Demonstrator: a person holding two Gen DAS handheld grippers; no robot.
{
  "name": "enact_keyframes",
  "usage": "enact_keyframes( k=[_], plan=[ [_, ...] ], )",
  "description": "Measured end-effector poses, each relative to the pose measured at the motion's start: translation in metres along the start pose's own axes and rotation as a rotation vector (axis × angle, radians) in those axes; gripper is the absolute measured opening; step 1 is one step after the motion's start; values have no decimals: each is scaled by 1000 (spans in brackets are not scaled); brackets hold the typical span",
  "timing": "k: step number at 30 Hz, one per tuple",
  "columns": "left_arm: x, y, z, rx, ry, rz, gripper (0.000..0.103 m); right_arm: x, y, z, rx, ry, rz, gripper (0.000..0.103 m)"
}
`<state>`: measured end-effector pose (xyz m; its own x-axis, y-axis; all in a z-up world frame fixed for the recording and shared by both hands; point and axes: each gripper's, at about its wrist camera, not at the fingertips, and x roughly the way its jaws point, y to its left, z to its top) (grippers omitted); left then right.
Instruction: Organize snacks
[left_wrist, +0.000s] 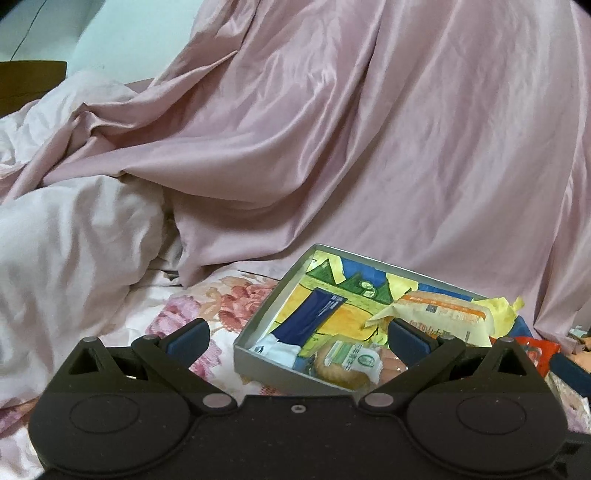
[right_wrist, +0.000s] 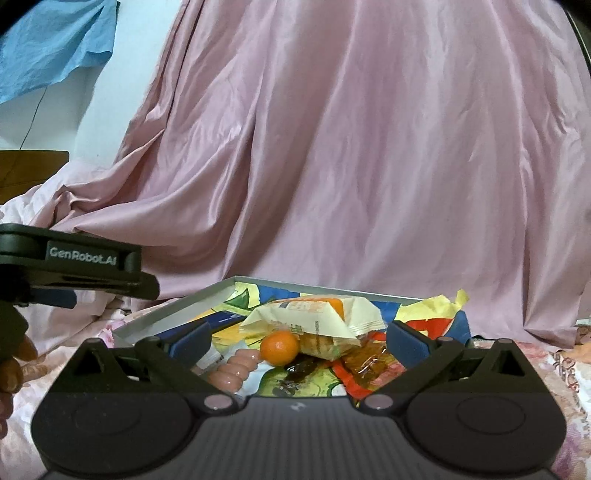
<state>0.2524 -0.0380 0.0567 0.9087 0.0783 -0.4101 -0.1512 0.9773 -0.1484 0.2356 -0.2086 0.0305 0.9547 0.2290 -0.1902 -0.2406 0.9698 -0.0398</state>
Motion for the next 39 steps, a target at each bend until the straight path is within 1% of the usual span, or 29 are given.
enact_keyframes(
  k=[6,9,14,21,28,34,39],
  plan=[
    [-14,3,-5,13,-12,4,102,-13,1,2,-5,-18,-8,103],
    [-22,5,-8,14,-30,10,102,-19,2,3,-8,-37,-17,103],
    [-36,7,-13,18,-60,11,102,-29,0,4,2,-80,-53,103],
    [-52,12,-21,1,-73,10,102,-45,-4,2,19,-96,-78,103],
    [-69,18,-29,4,-80,12,102,-62,0,-5,25,-92,-76,103],
    [-86,23,-38,11,-81,10,102,-76,2,-9,45,-113,-54,103],
    [-97,28,-47,11,-73,18,102,-85,6,-11,51,-103,-53,103]
  ],
)
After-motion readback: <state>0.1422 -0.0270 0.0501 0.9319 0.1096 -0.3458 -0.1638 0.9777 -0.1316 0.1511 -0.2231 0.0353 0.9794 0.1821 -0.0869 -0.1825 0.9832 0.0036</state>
